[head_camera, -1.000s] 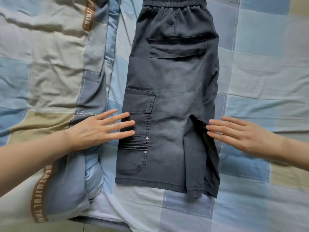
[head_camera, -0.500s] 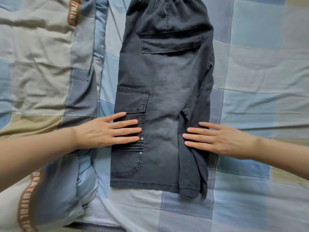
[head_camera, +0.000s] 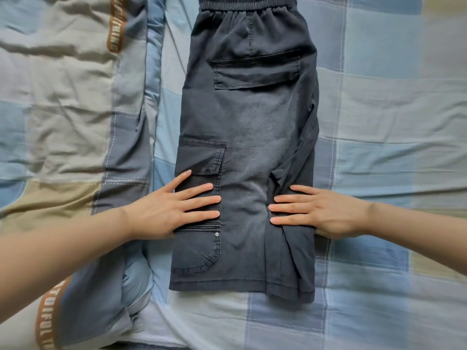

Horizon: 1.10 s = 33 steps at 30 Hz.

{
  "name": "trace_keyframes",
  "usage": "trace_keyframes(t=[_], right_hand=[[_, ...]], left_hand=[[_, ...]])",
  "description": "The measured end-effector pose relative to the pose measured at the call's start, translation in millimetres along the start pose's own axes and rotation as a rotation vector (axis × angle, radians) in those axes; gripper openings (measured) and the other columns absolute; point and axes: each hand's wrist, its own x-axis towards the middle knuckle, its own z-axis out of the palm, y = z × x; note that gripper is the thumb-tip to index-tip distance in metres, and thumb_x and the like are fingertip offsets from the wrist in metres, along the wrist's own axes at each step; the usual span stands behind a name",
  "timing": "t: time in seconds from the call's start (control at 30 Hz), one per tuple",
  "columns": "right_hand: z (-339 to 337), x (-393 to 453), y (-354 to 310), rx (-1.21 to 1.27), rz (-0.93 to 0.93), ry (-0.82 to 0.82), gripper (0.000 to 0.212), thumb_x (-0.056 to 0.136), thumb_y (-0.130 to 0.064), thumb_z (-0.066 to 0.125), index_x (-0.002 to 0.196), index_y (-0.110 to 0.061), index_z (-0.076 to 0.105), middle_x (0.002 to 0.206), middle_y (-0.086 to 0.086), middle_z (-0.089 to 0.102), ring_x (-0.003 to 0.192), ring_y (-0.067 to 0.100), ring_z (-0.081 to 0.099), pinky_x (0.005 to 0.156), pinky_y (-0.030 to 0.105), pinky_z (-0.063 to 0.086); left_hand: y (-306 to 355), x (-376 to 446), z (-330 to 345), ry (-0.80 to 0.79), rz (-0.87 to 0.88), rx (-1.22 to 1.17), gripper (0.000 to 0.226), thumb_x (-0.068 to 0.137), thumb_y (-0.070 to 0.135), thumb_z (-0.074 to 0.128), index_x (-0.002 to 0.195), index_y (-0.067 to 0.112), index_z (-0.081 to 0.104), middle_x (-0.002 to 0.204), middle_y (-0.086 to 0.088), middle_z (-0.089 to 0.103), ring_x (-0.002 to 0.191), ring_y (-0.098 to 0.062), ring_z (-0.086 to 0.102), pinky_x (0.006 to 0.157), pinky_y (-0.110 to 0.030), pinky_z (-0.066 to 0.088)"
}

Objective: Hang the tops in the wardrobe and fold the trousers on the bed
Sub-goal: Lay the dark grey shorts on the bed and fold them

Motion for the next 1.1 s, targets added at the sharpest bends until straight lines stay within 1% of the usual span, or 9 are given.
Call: trace_keyframes(t=[0.13, 0.2, 0.3, 0.43, 0.63, 0.83, 0.9, 0.97, 1.1], right_hand=[[-46.3, -1.3, 9.9, 1.017, 0.305, 0.026, 0.056, 0.076, -0.008, 0.038, 0.127, -0.016, 0.06, 0.13, -0.006, 0.06, 0.123, 0.001, 0.05, 0.108, 0.024, 0.035], [-52.2, 6.8, 26.8, 1.527, 0.633, 0.329, 0.031, 0.079, -0.017, 0.051, 0.101, -0.003, 0.068, 0.103, 0.012, 0.068, 0.093, 0.017, 0.062, 0.086, 0.032, 0.052], [-50.1, 19.4, 39.7, 1.893, 0.982, 0.626, 0.031, 0.093, -0.027, 0.057, 0.114, -0.006, 0.062, 0.114, 0.01, 0.068, 0.097, 0.022, 0.067, 0.09, 0.04, 0.052], [-47.1, 20.9, 23.2, 1.659, 1.082, 0.97, 0.009, 0.095, -0.023, 0.056, 0.091, -0.018, 0.063, 0.081, -0.004, 0.064, 0.068, 0.009, 0.058, 0.061, 0.022, 0.046], [-13.8, -0.2, -15.9, 1.37, 1.073, 1.078, 0.012, 0.094, -0.007, 0.056, 0.085, -0.001, 0.061, 0.078, 0.011, 0.06, 0.074, 0.011, 0.054, 0.07, 0.022, 0.047], [0.9, -6.7, -23.3, 1.428, 1.186, 1.032, 0.015, 0.092, 0.002, 0.056, 0.086, -0.01, 0.061, 0.077, 0.002, 0.066, 0.077, 0.014, 0.062, 0.074, 0.021, 0.053], [-10.8, -19.2, -7.8, 1.063, 1.161, 1.014, 0.024, 0.089, 0.008, 0.054, 0.098, -0.013, 0.061, 0.092, 0.002, 0.067, 0.089, 0.023, 0.064, 0.079, 0.02, 0.052], [-24.2, -39.5, 17.2, 0.312, 0.968, 0.84, 0.044, 0.083, 0.014, 0.049, 0.121, -0.006, 0.056, 0.118, 0.012, 0.061, 0.11, 0.032, 0.057, 0.096, 0.03, 0.045], [-51.8, -51.4, 56.4, -0.428, 0.486, 0.326, 0.063, 0.088, 0.004, 0.018, 0.149, -0.01, 0.031, 0.154, 0.011, 0.032, 0.142, 0.03, 0.029, 0.112, 0.046, 0.029]], left_hand=[[-4.8, -3.4, -3.9, -0.068, -0.328, -0.889, 0.091, 0.057, 0.011, 0.033, 0.141, 0.044, 0.045, 0.155, 0.018, 0.033, 0.147, 0.002, 0.017, 0.122, -0.029, 0.002], [-17.7, 5.7, -20.8, 0.242, -0.737, -1.533, 0.053, 0.075, 0.028, 0.046, 0.124, 0.04, 0.061, 0.137, 0.004, 0.059, 0.133, -0.01, 0.048, 0.116, -0.032, 0.032], [-28.5, 20.9, -33.5, 0.702, -1.118, -2.004, 0.033, 0.093, 0.036, 0.06, 0.111, 0.009, 0.067, 0.11, -0.009, 0.072, 0.092, -0.023, 0.071, 0.08, -0.031, 0.059], [-9.6, 29.2, -35.5, 0.948, -1.353, -1.745, 0.026, 0.086, 0.02, 0.072, 0.111, 0.018, 0.062, 0.096, -0.003, 0.063, 0.079, -0.008, 0.061, 0.073, -0.023, 0.048], [19.3, 38.4, -47.5, 1.048, -1.363, -1.479, 0.031, 0.085, -0.002, 0.07, 0.114, 0.002, 0.059, 0.086, 0.006, 0.06, 0.062, 0.017, 0.058, 0.065, -0.002, 0.043], [11.4, 29.3, -42.2, 0.768, -1.287, -1.358, 0.023, 0.081, 0.013, 0.078, 0.098, 0.019, 0.063, 0.084, 0.005, 0.063, 0.064, 0.003, 0.06, 0.066, -0.004, 0.044], [-6.5, 16.0, -40.4, 0.58, -1.218, -1.207, 0.034, 0.079, 0.025, 0.08, 0.108, 0.023, 0.061, 0.097, 0.001, 0.062, 0.072, -0.007, 0.06, 0.073, -0.015, 0.046], [-28.1, -4.2, -38.5, 0.457, -1.014, -0.766, 0.057, 0.087, 0.034, 0.071, 0.136, 0.016, 0.049, 0.123, -0.004, 0.055, 0.101, -0.02, 0.059, 0.093, -0.031, 0.045], [-76.7, -27.7, -41.9, 0.24, -0.364, 0.201, 0.077, 0.082, -0.005, 0.03, 0.154, 0.02, 0.025, 0.16, -0.008, 0.027, 0.145, -0.035, 0.027, 0.118, -0.05, 0.022]])
